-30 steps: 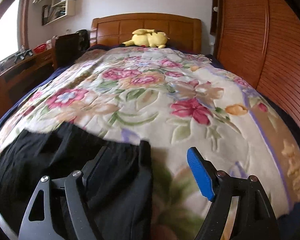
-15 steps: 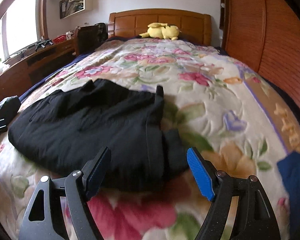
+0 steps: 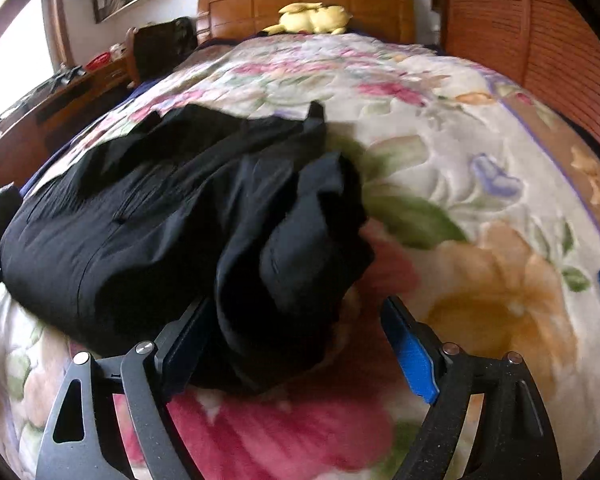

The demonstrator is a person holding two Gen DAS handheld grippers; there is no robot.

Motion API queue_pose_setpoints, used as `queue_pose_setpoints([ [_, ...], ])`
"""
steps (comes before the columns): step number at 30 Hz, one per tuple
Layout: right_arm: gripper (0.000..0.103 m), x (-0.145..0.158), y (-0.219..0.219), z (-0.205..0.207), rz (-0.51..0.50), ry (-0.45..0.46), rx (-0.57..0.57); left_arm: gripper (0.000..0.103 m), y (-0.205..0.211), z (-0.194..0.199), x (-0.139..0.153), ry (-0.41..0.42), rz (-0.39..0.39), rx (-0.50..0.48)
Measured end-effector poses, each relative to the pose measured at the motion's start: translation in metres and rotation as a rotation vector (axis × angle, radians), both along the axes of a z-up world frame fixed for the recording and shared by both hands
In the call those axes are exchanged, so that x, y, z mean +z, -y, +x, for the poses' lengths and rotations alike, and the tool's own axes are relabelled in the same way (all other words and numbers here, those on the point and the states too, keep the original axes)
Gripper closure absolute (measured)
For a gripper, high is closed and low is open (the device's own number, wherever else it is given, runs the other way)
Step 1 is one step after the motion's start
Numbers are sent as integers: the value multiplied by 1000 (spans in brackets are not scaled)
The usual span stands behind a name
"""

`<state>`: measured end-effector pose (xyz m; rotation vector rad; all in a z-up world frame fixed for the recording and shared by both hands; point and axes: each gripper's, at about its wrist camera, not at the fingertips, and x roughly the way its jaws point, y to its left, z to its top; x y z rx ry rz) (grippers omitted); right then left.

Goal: Fold large clothes

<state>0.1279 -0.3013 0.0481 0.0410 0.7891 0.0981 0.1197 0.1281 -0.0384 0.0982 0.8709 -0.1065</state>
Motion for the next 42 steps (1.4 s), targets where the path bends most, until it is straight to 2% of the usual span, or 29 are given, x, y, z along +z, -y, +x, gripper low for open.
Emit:
queue_pose_setpoints([
  [5, 23, -4, 10, 4, 63, -4, 25, 40, -3, -3, 4, 23, -15, 7],
  [8, 29, -2, 7, -4, 49, 27, 34, 40, -4, -6, 10, 47, -34, 16],
  [12, 29, -2, 7, -11, 48, 63, 38, 40, -2, -7, 17, 78, -59, 15],
  [15, 29, -5, 9, -10, 75, 67, 49, 40, 3, 2, 11, 55, -43, 10],
  [18, 41, -10, 5, -3, 74, 40, 75, 40, 5, 15, 2, 3, -47, 14],
  [21, 54, -11, 6, -1, 88, 29, 88, 40, 4, 21, 0, -13, -70, 8],
  [23, 63, -11, 5, 0, 101, 29, 98, 52, 3, 23, 1, -16, -106, -13],
  [24, 70, -11, 5, 0, 103, 32, 104, 66, 3, 24, 0, -27, -138, -32],
  [25, 74, -10, 4, -1, 100, 39, 111, 74, 4, 25, 0, -36, -162, -46],
  [26, 79, -9, 3, -2, 92, 46, 117, 78, 5, 24, 1, -32, -160, -45],
  [28, 83, -6, 0, -6, 74, 62, 121, 93, 10, 18, 5, -8, -160, -47],
  [32, 88, 4, 3, -21, 84, 100, 111, 97, 18, 3, 20, 49, -136, -42],
  [36, 89, 17, 0, -45, 59, 131, 121, 98, 18, -19, 33, 79, -155, -40],
  [42, 89, 25, 8, -96, 45, 126, 127, 98, 29, -83, 50, 129, -168, -62],
])
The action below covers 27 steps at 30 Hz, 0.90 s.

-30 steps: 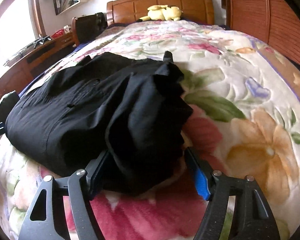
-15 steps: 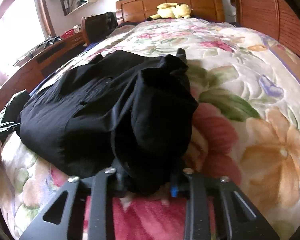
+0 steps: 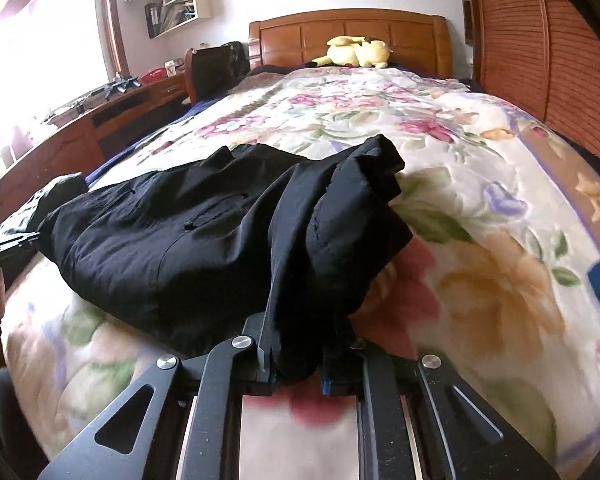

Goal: Fold large clothes

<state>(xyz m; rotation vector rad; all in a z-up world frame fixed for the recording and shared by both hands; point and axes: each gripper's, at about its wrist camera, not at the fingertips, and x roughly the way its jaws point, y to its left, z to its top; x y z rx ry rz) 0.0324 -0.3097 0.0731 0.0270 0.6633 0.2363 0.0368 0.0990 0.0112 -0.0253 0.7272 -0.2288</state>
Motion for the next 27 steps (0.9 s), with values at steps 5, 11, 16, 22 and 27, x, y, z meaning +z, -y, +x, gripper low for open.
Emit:
queue_pose_setpoints([
  [5, 89, 7, 15, -51, -11, 7, 0, 98, 19, -58, 4, 33, 15, -21],
  [11, 89, 10, 14, -106, -45, 12, -8, 98, 36, -114, 0, 64, 63, -5],
  [16, 87, 4, 16, -121, -33, 1, -34, 98, 33, -125, -7, 67, 68, 14],
  [22, 84, 4, 21, -126, -14, -5, -61, 98, 40, -127, -9, 89, 122, 20],
  [27, 78, 0, 17, -144, -29, 11, -84, 97, 41, -126, -14, 84, 133, 36],
])
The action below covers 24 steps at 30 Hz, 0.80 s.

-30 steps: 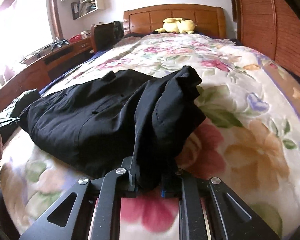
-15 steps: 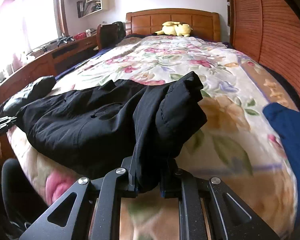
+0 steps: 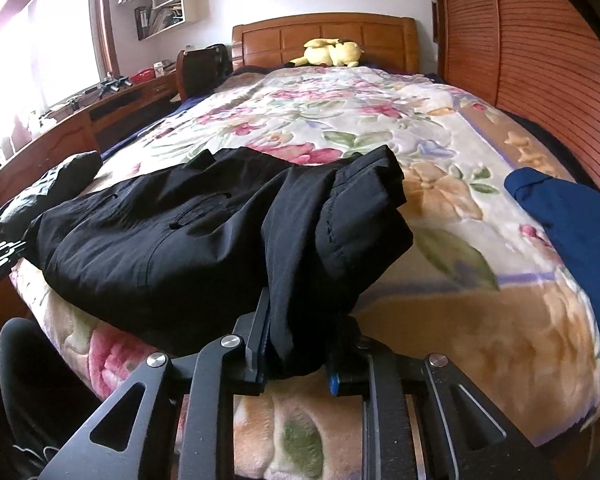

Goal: Fold large clothes

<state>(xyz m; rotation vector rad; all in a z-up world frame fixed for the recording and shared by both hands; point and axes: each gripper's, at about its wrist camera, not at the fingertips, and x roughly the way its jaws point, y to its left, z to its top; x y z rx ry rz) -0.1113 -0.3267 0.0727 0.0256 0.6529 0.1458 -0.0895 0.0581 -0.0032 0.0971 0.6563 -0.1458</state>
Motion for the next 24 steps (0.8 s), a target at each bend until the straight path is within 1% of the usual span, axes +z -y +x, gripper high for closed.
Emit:
queue_pose_setpoints([
  [2, 76, -4, 1, -3, -2, 4, -13, 91, 1, -1, -1, -6, 11, -1],
  [4, 73, -6, 5, -6, 12, -3, -18, 76, -1, -3, 1, -9, -25, -12],
  [5, 70, -5, 7, -7, 19, -6, -24, 72, -2, -5, 3, -9, -45, -16],
  [6, 66, -4, 9, -8, 26, -4, -28, 65, -2, -6, 4, -7, -61, -17],
  [7, 64, -3, 11, -10, 34, 3, -26, 63, -2, -7, 6, -6, -72, -18],
  [8, 60, -1, 12, -12, 44, 10, -24, 62, 0, -8, 6, -5, -76, -19],
  [9, 54, 0, 12, -14, 53, 15, -25, 57, 2, -9, 8, -3, -79, -20],
  [10, 50, 2, 12, -16, 55, 20, -30, 48, 4, -10, 10, 2, -84, -23],
  [11, 43, 2, 11, -18, 54, 27, -36, 42, 7, -12, 11, 8, -92, -30],
  [12, 39, 3, 10, -21, 55, 34, -37, 35, 11, -14, 13, 15, -98, -40],
  [15, 36, 5, 8, -28, 72, 50, -38, 26, 24, -16, 18, 28, -101, -61],
  [16, 35, 5, 8, -30, 73, 56, -44, 25, 28, -15, 19, 32, -100, -65],
  [21, 29, 11, 6, -39, 67, 107, -77, 25, 42, -9, 24, 49, -103, -65],
  [24, 27, 17, 4, -45, 53, 134, -95, 25, 41, -12, 29, 72, -99, -40],
])
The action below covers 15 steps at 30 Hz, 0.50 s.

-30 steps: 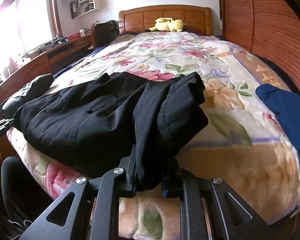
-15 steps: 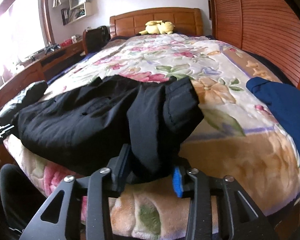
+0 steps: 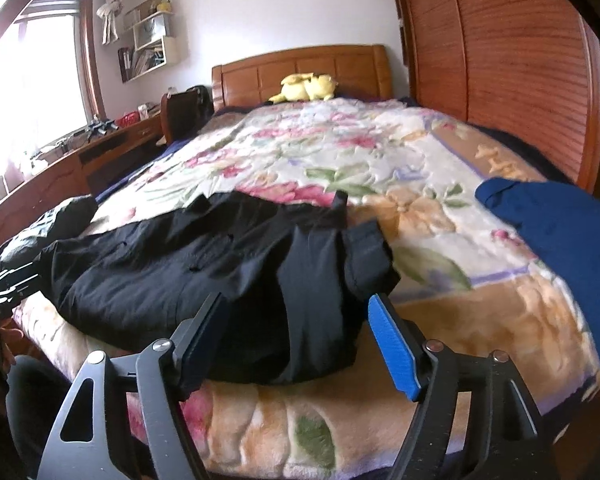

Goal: Fold large clothes
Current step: 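Press and smooth the folded coat bundle with both open tools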

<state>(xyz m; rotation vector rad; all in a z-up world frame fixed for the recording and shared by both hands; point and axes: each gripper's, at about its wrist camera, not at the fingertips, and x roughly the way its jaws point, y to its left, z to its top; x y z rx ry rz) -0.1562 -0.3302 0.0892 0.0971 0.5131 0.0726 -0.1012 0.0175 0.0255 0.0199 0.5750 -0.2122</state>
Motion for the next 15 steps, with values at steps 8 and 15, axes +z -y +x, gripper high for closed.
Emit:
queue_pose_setpoints([
  [8, 25, -9, 1, -5, -25, 3, -10, 25, -16, -25, 15, 57, 4, 55],
  [15, 23, -22, 12, 17, 53, -25, -43, 25, 17, -15, 14, 35, 33, -35],
])
